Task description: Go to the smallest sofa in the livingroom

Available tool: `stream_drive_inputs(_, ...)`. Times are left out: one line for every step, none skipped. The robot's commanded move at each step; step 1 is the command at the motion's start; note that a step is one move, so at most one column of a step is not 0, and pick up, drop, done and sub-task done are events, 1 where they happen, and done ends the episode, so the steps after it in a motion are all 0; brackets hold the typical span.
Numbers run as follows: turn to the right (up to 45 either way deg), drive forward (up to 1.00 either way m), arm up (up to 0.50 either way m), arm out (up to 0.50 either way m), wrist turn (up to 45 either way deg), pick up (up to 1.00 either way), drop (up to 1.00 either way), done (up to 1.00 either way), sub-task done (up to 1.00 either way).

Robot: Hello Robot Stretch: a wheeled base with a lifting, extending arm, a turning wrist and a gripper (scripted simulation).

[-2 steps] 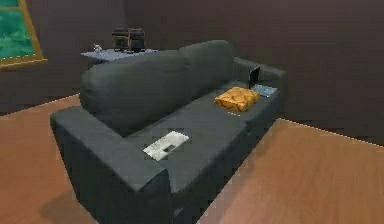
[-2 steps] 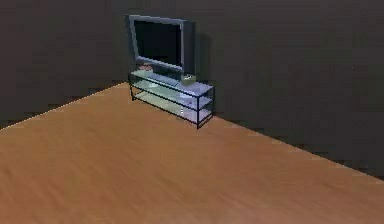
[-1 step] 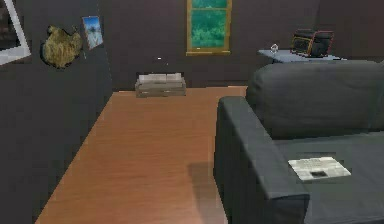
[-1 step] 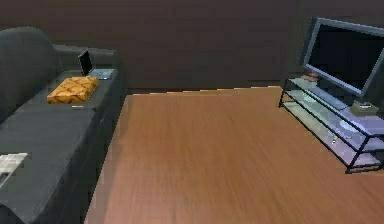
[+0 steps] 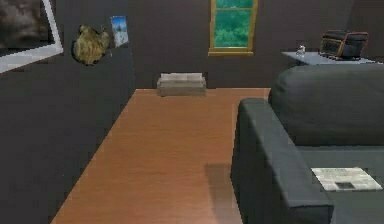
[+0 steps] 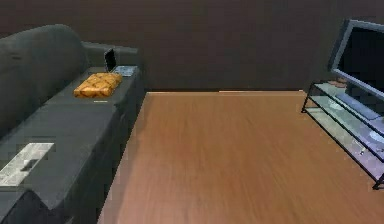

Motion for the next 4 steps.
stream_drive_inputs(0.0, 0.30, 0.00, 0.00, 0.0, 0.00, 0.00, 0.00, 0.00)
stream_drive_inputs(0.0, 1.00, 0.00, 0.00, 0.0, 0.00, 0.00, 0.00, 0.00)
stream_drive_inputs(-6.0, 0.00, 0.00, 0.00, 0.0, 0.00, 0.00, 0.00, 0.00)
stream_drive_inputs(0.0, 0.35, 0.00, 0.00, 0.0, 0.00, 0.00, 0.00, 0.00)
